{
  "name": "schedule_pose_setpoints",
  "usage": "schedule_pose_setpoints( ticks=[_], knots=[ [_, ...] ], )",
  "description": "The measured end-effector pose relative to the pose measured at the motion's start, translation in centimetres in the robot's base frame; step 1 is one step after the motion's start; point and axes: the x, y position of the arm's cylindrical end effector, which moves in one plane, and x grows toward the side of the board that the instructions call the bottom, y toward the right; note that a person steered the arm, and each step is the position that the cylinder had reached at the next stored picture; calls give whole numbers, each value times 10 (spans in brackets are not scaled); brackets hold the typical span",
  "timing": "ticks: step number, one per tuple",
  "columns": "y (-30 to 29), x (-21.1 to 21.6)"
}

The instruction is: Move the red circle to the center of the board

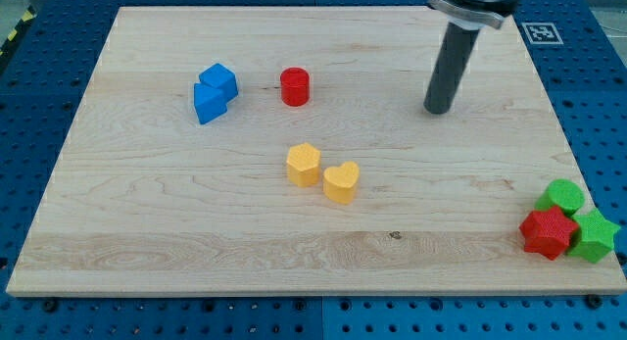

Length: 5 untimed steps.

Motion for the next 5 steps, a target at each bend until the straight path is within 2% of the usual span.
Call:
schedule_pose_setpoints(
  ticks=[2,3,4,5],
  knots=[
    [-62,-52],
    [-111,-73],
    [-145,-75],
    [-145,-75]
  ],
)
